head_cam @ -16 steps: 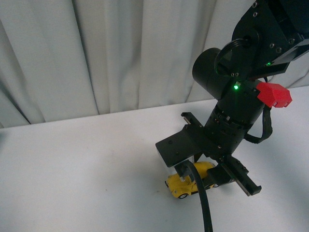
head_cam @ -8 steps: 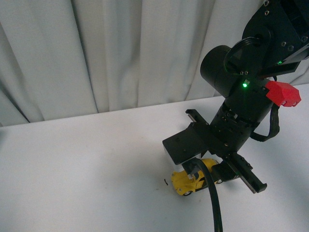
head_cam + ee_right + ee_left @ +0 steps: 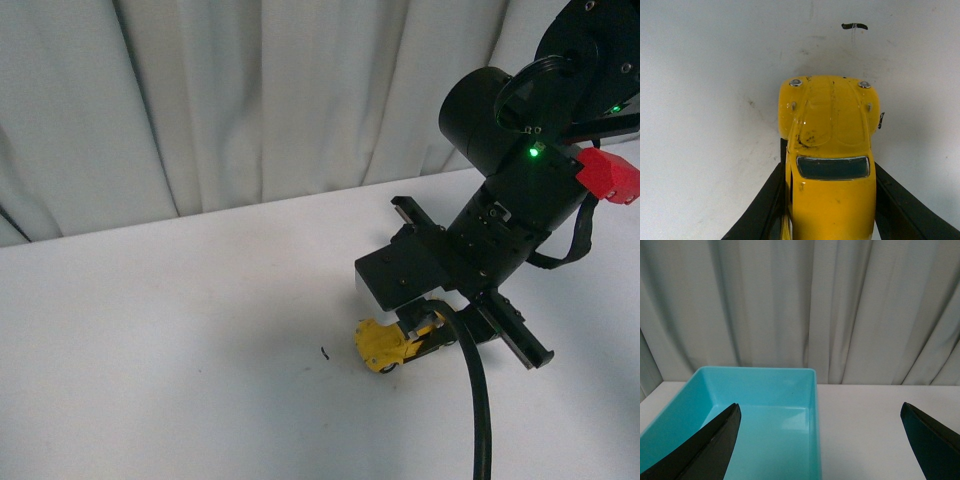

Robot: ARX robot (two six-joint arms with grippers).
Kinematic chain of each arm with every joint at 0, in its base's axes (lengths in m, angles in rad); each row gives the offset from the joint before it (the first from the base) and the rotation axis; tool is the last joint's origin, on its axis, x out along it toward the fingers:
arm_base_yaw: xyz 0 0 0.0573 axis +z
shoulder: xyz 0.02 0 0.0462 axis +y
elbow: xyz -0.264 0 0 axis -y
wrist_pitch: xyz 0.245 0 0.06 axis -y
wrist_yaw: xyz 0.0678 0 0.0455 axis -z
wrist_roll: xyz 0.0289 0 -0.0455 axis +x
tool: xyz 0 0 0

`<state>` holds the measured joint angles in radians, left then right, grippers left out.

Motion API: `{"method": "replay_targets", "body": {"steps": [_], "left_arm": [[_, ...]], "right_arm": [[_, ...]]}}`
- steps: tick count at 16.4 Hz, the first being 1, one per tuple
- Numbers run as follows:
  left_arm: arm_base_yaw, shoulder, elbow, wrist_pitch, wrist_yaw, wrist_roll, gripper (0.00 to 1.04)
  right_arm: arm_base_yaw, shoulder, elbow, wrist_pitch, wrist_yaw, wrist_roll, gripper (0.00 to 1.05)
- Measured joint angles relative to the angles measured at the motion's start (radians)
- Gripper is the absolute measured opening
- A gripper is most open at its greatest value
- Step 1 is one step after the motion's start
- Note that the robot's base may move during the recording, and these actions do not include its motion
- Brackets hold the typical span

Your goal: Wind up and store yellow beetle toy

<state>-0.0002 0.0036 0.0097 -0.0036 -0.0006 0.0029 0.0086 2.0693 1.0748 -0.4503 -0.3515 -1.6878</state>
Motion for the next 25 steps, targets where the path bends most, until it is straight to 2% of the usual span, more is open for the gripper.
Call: {"method": "replay_targets", "body": {"steps": [6,12,16,20,25], "left_arm": [[0.0,0.0,0.0,0.0,0.0,0.0,0.98],[0.0,0.0,0.0,0.0,0.0,0.0,0.98],[0.0,0.0,0.0,0.0,0.0,0.0,0.98],[0.0,0.0,0.0,0.0,0.0,0.0,0.98],[0.0,0.0,0.0,0.001,0.0,0.0,0.98]], "right_arm": [[-0.149,-0.006,-0.062,0.038,-0.07,-0.008,0.42],[-0.273,-0.037,-0.126,0.052,-0.076,-0.008,0.42],[-0.332,-0.058,-0.151,0.038,-0.068,-0.01,0.42],[-0.343,-0.063,-0.146,0.013,-0.053,-0.029,0.42],[-0.343,-0.049,-0.151,-0.039,-0.04,-0.029,0.92]]}}
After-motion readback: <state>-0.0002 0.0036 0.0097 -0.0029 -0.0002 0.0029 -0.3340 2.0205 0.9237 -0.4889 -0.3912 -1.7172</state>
